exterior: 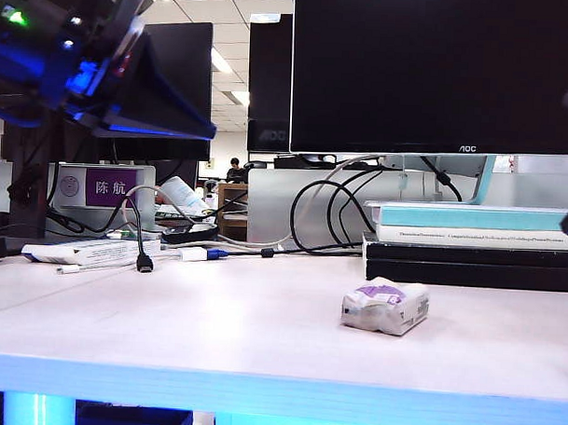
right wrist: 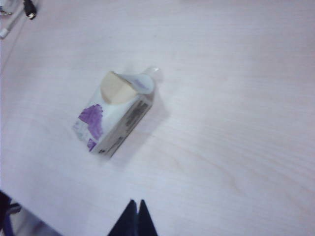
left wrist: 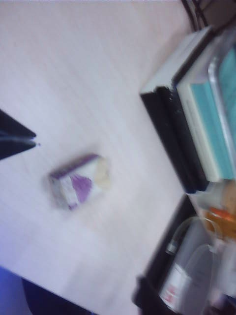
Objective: Pick up a packet of tissues from the table with the left hand, then take a tissue from it with the right hand.
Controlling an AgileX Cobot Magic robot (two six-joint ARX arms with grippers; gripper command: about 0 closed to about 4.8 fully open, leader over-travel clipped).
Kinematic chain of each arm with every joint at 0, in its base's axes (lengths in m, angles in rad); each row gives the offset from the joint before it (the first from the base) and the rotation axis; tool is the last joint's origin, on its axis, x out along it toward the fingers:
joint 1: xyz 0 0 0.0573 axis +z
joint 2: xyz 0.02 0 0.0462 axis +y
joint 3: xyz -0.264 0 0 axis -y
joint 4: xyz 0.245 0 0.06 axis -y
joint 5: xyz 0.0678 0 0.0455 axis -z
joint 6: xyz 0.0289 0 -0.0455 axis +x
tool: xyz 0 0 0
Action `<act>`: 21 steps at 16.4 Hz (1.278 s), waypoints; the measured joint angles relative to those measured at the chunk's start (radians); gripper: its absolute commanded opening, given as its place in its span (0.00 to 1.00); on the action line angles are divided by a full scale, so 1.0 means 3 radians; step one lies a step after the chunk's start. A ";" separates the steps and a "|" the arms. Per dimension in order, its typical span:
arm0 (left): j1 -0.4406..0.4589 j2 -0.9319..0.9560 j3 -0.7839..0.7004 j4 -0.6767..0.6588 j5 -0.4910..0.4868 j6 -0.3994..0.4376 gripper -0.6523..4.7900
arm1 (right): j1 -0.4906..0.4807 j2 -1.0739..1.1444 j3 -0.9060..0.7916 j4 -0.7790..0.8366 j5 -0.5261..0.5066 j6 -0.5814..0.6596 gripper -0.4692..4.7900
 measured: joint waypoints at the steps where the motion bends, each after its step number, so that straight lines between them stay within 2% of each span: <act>1: 0.0000 0.0022 0.0000 0.0017 0.0006 -0.0064 0.44 | -0.0001 0.0043 0.0037 0.0001 -0.0027 0.0000 0.08; 3: -0.0036 0.0131 0.0000 0.0169 0.0032 -0.0286 0.93 | -0.0001 0.0117 0.0111 0.0064 -0.0050 -0.0001 0.08; 6: -0.0228 0.0312 0.0000 0.0479 0.0053 -0.0505 0.95 | 0.0000 0.0136 0.0156 0.0179 -0.0056 -0.0003 0.08; 7: -0.0308 0.0367 0.0000 0.0608 0.0013 -0.0542 1.00 | -0.0001 0.0136 0.0155 0.0203 -0.0055 -0.0003 0.08; 8: -0.0529 0.0492 0.0003 0.0786 -0.0348 -0.0670 1.00 | -0.0001 0.0137 0.0155 0.0209 -0.0053 -0.0003 0.08; 9: -0.0646 0.0603 0.0032 0.0807 -0.0558 -0.0693 1.00 | -0.0001 0.0137 0.0155 0.0217 -0.0053 -0.0003 0.08; 11: -0.0804 0.0785 0.0084 0.0819 -0.0879 -0.0829 1.00 | -0.0001 0.0137 0.0155 0.0228 -0.0001 -0.0006 0.08; 15: -0.1167 0.1169 0.0253 0.1017 -0.1452 -0.0930 1.00 | -0.0003 0.0137 0.0155 0.0229 0.0011 -0.0058 0.08; 17: -0.1280 0.1389 0.0409 0.1086 -0.1611 -0.0931 1.00 | -0.0003 0.0137 0.0155 0.0262 0.0013 -0.0062 0.08; 21: -0.1403 0.1835 0.0684 0.1069 -0.1710 -0.0974 1.00 | -0.0003 0.0137 0.0155 0.0303 0.0013 -0.0065 0.08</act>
